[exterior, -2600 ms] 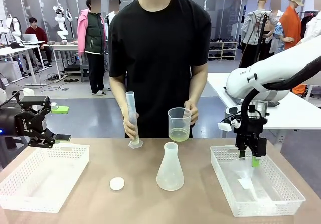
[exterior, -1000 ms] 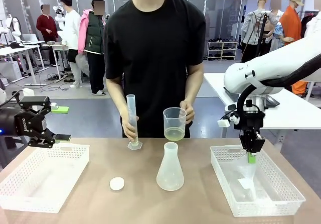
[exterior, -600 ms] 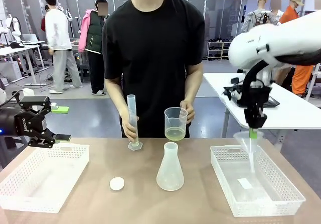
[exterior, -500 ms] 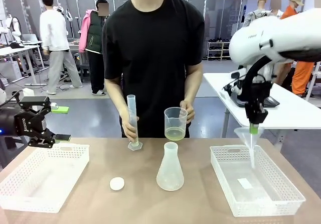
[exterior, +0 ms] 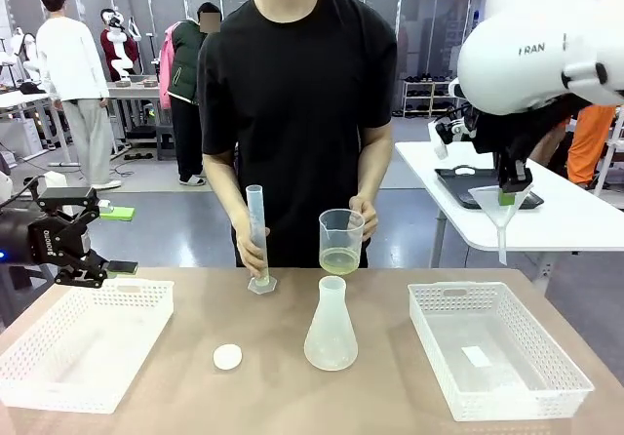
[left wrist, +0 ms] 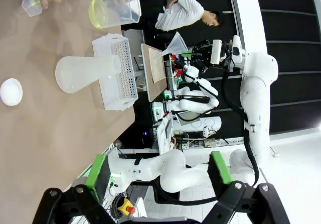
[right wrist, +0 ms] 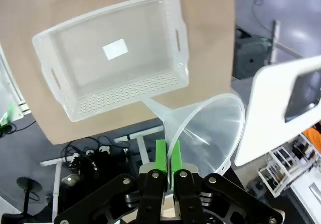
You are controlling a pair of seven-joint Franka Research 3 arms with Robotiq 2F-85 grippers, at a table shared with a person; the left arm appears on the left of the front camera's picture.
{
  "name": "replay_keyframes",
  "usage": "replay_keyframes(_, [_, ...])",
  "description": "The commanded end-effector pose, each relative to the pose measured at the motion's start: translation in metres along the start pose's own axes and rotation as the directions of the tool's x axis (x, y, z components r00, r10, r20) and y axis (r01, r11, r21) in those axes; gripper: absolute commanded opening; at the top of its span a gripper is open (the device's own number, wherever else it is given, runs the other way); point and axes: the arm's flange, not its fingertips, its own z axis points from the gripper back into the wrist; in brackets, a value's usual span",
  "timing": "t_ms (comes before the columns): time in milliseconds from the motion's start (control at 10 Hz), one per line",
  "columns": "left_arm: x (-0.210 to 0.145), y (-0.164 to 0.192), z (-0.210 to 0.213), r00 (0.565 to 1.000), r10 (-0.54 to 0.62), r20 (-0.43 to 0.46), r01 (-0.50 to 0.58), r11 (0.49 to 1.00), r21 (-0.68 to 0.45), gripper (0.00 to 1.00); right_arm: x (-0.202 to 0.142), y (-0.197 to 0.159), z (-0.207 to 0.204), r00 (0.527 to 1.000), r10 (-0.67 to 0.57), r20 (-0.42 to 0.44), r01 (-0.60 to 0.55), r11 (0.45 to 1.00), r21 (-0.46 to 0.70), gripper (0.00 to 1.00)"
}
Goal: Prepare the solutions needed for the experiment.
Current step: Pick up the Plastic Funnel and insert it into the Big flask.
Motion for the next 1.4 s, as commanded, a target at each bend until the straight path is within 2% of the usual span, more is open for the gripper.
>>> replay_keyframes(0, [-0.003, -0.001, -0.001, 1.000, 0.005, 0.003, -0.005, 1.000, -0.021, 1.00, 0.011, 0.023, -0.007, 0.997, -0.060, -0.044, 0.057, 0.996, -0.067, 0.01])
replay_keyframes(200, [-0.003, -0.001, -0.001, 1.000, 0.005, 0.003, -0.005, 1.000, -0.021, 1.00, 0.005, 0.011, 0.004, 1.000, -0.019, -0.013, 0.019, 0.999, -0.036, 0.01])
replay_keyframes(700, [-0.003, -0.001, -0.001, 1.000, 0.005, 0.003, -0.005, 1.000, -0.021, 1.00, 0.005, 0.011, 0.004, 1.000, -0.019, -0.013, 0.019, 0.999, -0.036, 0.01])
replay_keyframes(800, [-0.003, -0.001, -0.001, 1.000, 0.005, 0.003, -0.005, 1.000, -0.021, 1.00, 0.004, 0.014, 0.002, 0.999, -0.036, -0.015, 0.035, 0.998, -0.042, 0.04])
replay_keyframes(1100, [-0.003, -0.001, -0.001, 1.000, 0.005, 0.003, -0.005, 1.000, -0.021, 1.00, 0.061, 0.035, 0.049, 0.973, 0.187, 0.138, -0.145, 0.952, -0.270, 0.04])
replay_keyframes(1200, [-0.003, -0.001, -0.001, 1.000, 0.005, 0.003, -0.005, 1.000, -0.021, 1.00, 0.078, 0.043, 0.063, 0.945, 0.259, 0.198, -0.183, 0.924, -0.336, 0.04])
replay_keyframes(1300, [-0.003, -0.001, -0.001, 1.000, 0.005, 0.003, -0.005, 1.000, -0.021, 1.00, 0.099, 0.054, 0.077, 0.898, 0.361, 0.251, -0.247, 0.886, -0.391, 0.04])
